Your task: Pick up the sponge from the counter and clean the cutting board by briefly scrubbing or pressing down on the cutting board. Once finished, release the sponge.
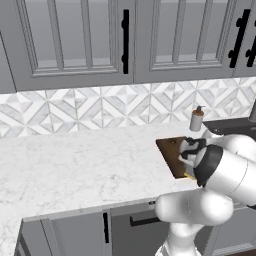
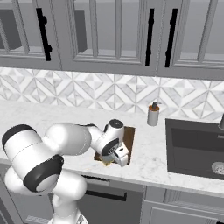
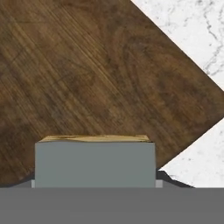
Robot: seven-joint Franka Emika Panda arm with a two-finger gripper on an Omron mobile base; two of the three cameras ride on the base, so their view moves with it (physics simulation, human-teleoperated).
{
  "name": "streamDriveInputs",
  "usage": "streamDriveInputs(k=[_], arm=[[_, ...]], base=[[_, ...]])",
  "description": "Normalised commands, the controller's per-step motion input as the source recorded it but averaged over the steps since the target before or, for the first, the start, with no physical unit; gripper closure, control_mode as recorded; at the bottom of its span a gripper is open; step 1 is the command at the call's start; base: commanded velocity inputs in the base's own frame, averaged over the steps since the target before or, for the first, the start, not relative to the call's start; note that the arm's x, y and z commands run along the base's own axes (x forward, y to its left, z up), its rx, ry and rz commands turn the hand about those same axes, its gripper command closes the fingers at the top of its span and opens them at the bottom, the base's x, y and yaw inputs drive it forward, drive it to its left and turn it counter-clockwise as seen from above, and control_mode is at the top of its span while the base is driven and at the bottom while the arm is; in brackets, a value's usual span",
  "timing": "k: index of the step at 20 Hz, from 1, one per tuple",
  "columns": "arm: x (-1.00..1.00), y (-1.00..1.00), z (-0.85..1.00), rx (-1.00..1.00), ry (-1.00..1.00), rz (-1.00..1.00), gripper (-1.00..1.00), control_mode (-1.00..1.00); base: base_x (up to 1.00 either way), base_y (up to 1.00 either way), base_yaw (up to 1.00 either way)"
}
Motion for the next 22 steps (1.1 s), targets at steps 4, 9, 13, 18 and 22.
streamDriveInputs(k=[4, 9, 13, 18, 22], arm=[[0.3, -0.48, 0.05, 0.01, 0.08, 0.0, 1.0, -1.0], [0.19, -0.41, 0.04, 0.0, 0.08, 0.0, 1.0, -1.0], [0.23, -0.42, -0.03, 0.0, 0.02, 0.0, 1.0, -1.0], [0.06, 0.0, -0.66, -0.06, -0.1, 0.02, 1.0, -1.0], [-0.09, 0.0, -0.98, -0.08, -0.17, 0.05, 1.0, -1.0]], base=[[0.0, 0.0, 0.0], [0.0, 0.0, 0.0], [0.0, 0.0, 0.0], [0.0, 0.0, 0.0], [0.0, 0.0, 0.0]])
